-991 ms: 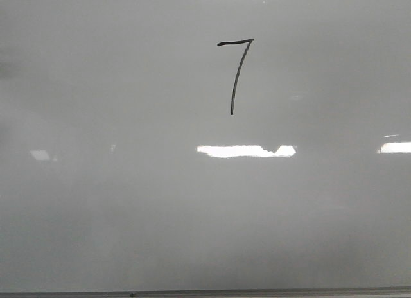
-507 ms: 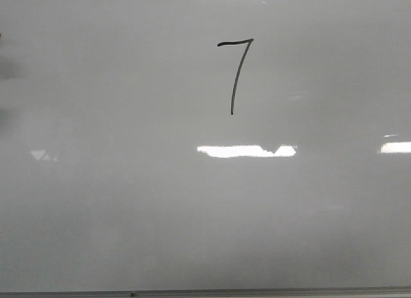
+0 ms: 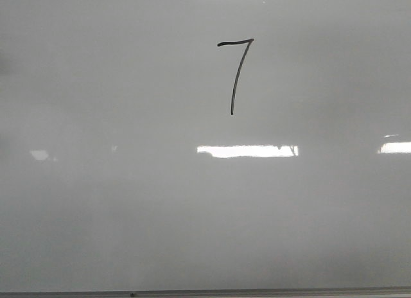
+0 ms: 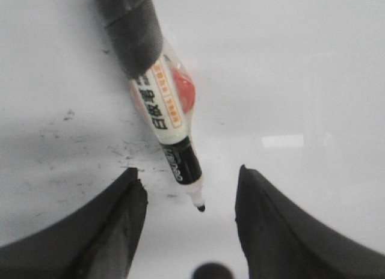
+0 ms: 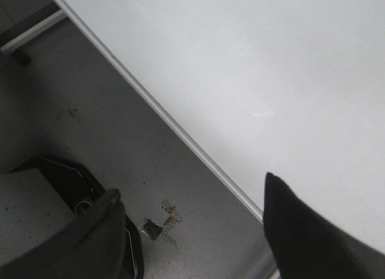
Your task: Write number 7 on whiteboard
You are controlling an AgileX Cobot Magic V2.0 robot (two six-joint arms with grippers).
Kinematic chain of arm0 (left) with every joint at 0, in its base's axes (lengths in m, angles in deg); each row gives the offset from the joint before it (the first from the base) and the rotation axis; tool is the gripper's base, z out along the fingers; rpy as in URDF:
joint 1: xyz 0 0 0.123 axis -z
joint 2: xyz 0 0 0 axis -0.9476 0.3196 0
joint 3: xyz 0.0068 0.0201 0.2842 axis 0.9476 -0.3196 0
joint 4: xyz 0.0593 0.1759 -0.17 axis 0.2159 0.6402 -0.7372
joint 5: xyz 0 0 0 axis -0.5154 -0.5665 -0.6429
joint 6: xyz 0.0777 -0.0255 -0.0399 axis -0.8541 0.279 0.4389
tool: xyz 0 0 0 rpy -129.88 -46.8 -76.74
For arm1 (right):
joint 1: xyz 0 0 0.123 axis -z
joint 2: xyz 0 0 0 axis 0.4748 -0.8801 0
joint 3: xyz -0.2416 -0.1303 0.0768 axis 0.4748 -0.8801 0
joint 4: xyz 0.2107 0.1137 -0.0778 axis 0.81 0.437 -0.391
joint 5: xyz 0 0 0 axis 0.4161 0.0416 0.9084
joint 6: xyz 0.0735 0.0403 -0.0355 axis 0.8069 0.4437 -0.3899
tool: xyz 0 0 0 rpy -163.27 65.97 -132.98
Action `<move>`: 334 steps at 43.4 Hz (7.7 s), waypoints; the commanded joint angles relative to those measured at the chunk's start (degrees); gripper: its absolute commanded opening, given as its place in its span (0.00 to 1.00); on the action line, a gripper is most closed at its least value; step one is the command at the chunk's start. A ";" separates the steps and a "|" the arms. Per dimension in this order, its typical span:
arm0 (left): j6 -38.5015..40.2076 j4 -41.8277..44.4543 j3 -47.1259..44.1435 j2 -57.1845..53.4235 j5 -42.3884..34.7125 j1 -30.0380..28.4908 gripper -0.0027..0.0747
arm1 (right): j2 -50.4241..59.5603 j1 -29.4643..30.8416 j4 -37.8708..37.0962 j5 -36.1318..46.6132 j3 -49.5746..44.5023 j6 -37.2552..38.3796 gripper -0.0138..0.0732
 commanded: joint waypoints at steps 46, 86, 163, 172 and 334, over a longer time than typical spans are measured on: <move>-2.17 -1.84 -8.18 -45.98 16.97 14.31 0.48 | 16.50 0.42 -14.44 1.82 -5.73 31.58 0.74; 0.31 -1.45 -10.21 -45.98 16.25 14.31 0.01 | 16.50 0.42 -14.44 2.18 -6.02 31.58 0.02; 10.80 9.18 -54.21 -74.88 -28.48 4.54 0.01 | 16.50 0.42 -14.44 1.90 -6.02 31.58 0.02; 8.84 9.18 -54.06 -74.88 -30.36 4.54 0.01 | 16.50 0.42 -14.44 1.94 -6.02 31.58 0.02; 5.38 6.42 -54.06 -74.67 -30.61 1.97 0.01 | 46.34 15.07 -16.16 60.67 -54.46 31.58 0.02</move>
